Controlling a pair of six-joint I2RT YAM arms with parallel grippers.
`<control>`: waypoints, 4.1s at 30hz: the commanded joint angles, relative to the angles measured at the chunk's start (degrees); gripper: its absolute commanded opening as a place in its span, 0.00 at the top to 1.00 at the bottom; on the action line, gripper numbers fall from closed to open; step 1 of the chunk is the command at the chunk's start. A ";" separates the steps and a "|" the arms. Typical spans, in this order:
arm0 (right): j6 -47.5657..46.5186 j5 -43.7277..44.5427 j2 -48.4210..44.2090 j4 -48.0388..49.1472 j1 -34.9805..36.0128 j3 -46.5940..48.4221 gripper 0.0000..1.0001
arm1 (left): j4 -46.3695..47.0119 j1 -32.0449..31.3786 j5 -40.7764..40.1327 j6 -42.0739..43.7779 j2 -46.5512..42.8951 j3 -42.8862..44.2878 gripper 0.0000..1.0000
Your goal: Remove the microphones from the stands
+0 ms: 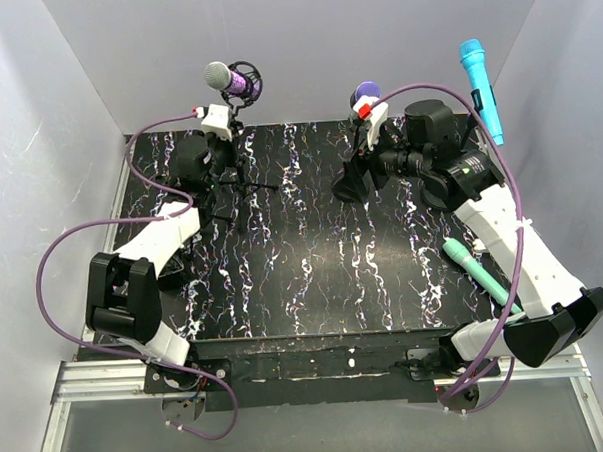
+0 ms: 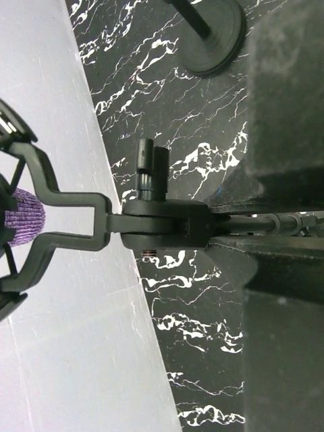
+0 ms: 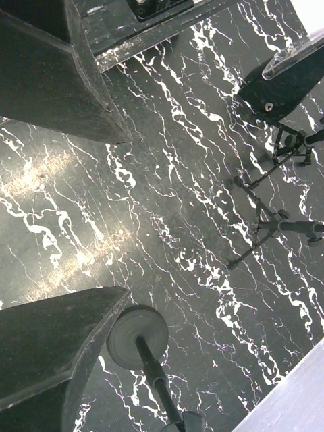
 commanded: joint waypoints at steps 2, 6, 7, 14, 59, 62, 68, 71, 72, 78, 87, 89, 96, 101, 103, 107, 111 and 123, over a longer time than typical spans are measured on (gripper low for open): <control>-0.81 0.83 -1.74 1.01 -0.16 -0.76 0.09 | 0.81 -0.09 3.45 1.06 -5.00 -0.07 1.00; -1.87 1.09 -2.09 0.04 -0.08 -0.50 0.09 | -1.38 -0.09 9.85 -1.57 -8.25 -1.21 1.00; -2.22 1.27 -2.35 -0.14 -0.16 -0.41 0.09 | -1.91 -0.09 11.96 -2.36 -9.21 -1.65 1.00; -5.29 -0.83 -2.00 -3.91 -0.16 2.13 0.09 | -3.32 -2.64 18.91 -6.76 -14.93 -5.34 1.00; -19.02 -20.01 15.31 6.09 4.23 20.86 0.02 | -66.86 -5.36 18.82 12.74 -34.29 19.41 0.02; -16.30 -14.74 16.54 9.43 5.11 23.30 0.02 | -64.07 -5.36 24.35 13.19 -30.16 24.87 0.02; -15.49 -17.37 19.35 10.23 6.77 26.31 0.02 | -52.12 -5.36 24.91 9.77 -25.66 23.84 0.04; -17.33 -15.43 19.62 9.88 9.32 25.87 0.02 | -48.24 -5.36 23.49 8.53 -24.96 23.05 0.05; -18.12 -14.82 19.62 10.06 10.20 25.34 0.02 | -47.10 -5.36 23.67 8.36 -24.96 22.87 0.06; -17.09 -8.94 20.94 13.65 12.23 23.40 0.02 | -43.84 -5.10 29.19 6.60 -24.52 21.72 0.23; -18.13 -5.50 22.52 13.49 12.84 22.18 0.07 | -45.76 -4.84 34.56 9.23 -23.64 23.13 0.68; -17.78 -5.50 22.70 13.22 12.84 21.48 0.10 | -47.35 -4.75 35.09 9.32 -23.29 24.44 0.77; -18.74 -5.24 22.43 11.12 12.84 17.87 0.18 | -51.30 -4.40 32.38 10.64 -23.02 30.32 1.00; -19.71 -4.09 21.91 10.32 12.67 15.59 0.20 | -57.27 -3.78 30.00 13.71 -21.97 38.06 1.00; -19.97 -3.92 21.82 10.06 12.67 14.80 0.21 | -59.82 -3.78 28.60 15.29 -22.05 40.52 1.00; -19.98 -3.56 21.82 9.62 12.49 13.83 0.21 | -64.66 -3.78 25.00 18.36 -22.58 44.66 1.00; -19.54 -4.53 22.08 9.27 12.58 15.14 0.20 | -69.31 -3.52 20.43 22.58 -23.02 49.92 1.00; -17.52 -7.52 22.87 7.95 12.58 18.92 0.19 | -69.32 -2.73 8.44 26.14 -19.79 64.92 1.00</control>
